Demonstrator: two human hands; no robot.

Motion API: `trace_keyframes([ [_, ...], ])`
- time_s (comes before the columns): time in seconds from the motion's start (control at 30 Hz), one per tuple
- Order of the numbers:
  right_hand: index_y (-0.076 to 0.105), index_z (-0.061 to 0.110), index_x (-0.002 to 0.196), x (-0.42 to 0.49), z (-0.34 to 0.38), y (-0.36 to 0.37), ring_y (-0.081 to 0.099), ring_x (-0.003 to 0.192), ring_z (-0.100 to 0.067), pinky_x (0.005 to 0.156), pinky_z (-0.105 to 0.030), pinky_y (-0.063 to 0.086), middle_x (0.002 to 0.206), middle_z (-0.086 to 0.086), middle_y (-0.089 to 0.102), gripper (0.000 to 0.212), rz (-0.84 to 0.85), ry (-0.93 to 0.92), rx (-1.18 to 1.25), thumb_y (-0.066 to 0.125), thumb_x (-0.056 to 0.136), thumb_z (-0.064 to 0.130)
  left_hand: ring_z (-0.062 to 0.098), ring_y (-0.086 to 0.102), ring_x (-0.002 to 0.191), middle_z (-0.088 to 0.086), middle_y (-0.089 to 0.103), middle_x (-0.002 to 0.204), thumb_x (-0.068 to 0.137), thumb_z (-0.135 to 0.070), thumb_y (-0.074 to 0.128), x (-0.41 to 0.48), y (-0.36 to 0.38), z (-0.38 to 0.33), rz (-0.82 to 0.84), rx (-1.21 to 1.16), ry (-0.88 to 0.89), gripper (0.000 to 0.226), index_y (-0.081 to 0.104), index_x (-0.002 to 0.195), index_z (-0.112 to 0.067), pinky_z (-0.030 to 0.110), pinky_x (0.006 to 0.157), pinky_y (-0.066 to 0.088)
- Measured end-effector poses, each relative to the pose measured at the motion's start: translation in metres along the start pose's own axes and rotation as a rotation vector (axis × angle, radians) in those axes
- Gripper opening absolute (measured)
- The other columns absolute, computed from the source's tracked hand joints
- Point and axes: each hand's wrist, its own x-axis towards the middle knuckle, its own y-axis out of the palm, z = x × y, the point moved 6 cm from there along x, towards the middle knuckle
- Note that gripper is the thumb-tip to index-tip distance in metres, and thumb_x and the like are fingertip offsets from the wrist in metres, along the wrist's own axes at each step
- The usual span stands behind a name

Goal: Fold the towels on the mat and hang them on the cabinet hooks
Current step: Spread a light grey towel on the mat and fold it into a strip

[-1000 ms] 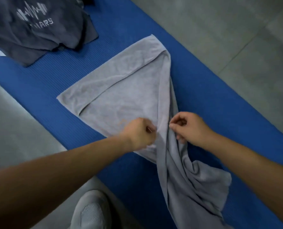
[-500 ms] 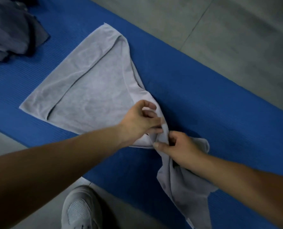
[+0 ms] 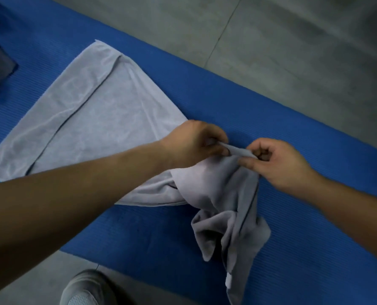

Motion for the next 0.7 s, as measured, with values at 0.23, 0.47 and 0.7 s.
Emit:
trace_keyframes([
  [0.23,0.055,0.007,0.082,-0.016,-0.023,-0.019,0.056,0.064,-0.015,0.060,-0.027,0.047,0.070,-0.003,0.061,0.023,0.147,0.133,0.163,0.073,0.086,0.020,0.003,0.067,0.082,-0.013,0.074,0.086,0.084,-0.037,0.078,0.039,-0.010,-0.010,0.003,-0.101,-0.039,0.018,0.076,0.089,-0.021,0.029,0.081,0.053],
  [0.47,0.061,-0.007,0.104,-0.045,-0.077,-0.035,0.064,0.088,-0.033,0.080,-0.049,0.055,0.102,-0.033,0.063,0.067,0.280,0.286,0.064,0.080,0.071,0.047,0.002,0.059,0.071,-0.012,0.067,0.078,0.088,-0.026,0.077,0.053,-0.028,0.016,-0.116,-0.096,-0.144,0.015,0.064,0.081,-0.026,0.020,0.068,0.047],
  [0.7,0.056,0.005,0.086,-0.079,-0.112,-0.108,0.060,0.069,-0.020,0.062,-0.028,0.052,0.077,-0.009,0.063,0.041,0.022,0.204,0.165,0.076,0.084,0.041,0.028,0.059,0.107,0.001,0.063,0.112,0.087,-0.010,0.058,0.084,0.019,-0.015,0.177,0.398,-0.177,0.029,0.052,0.113,-0.021,0.039,0.094,0.045],
])
